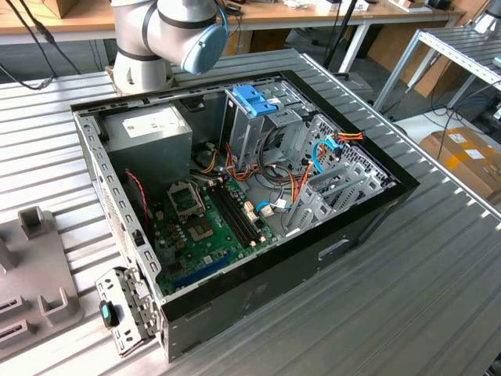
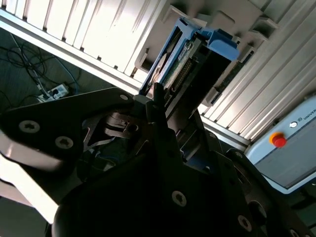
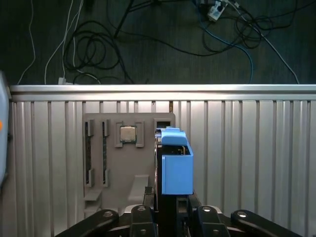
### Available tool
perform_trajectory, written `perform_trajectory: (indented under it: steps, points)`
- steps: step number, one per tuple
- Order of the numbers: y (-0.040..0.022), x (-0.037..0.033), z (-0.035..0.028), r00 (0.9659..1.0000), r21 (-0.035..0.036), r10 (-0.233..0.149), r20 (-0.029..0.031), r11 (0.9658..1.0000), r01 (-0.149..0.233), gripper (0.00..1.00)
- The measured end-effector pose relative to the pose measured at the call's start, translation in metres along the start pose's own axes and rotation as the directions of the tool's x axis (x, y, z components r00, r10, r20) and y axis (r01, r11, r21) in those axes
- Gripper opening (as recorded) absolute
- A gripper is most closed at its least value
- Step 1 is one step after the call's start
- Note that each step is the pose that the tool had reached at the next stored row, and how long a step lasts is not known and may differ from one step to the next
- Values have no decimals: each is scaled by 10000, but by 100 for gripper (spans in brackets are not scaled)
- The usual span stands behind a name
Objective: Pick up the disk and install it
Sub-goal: 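Pick up the disk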
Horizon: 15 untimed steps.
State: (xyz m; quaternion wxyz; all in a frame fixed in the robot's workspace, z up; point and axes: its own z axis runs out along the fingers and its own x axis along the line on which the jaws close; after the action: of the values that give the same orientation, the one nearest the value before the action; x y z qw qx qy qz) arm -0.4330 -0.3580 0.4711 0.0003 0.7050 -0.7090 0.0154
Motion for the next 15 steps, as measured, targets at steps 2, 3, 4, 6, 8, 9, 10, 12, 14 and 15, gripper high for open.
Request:
perform_trajectory:
  steps: [2, 3, 4, 6, 8, 9, 10, 12, 14, 15]
  points:
    - [-1, 2, -69, 10000, 0, 0, 0, 10000, 0, 35]
    - [-3, 3, -116, 10000, -1, 0, 0, 10000, 0, 35]
    - [-3, 3, -136, 10000, -1, 0, 0, 10000, 0, 35]
    - [-3, 3, -148, 10000, -1, 0, 0, 10000, 0, 35]
    - [-3, 3, -150, 10000, -1, 0, 0, 10000, 0, 35]
    - [-3, 3, -150, 10000, 0, 0, 0, 10000, 0, 35]
    - [-3, 3, -150, 10000, 0, 0, 0, 10000, 0, 35]
    - [-13, 3, -152, 10000, -2, 1, -1, 10000, -1, 35]
    - [-37, 3, -151, 10000, -1, 0, 0, 10000, 0, 35]
    - [-62, 3, -150, 10000, -1, 0, 0, 10000, 0, 35]
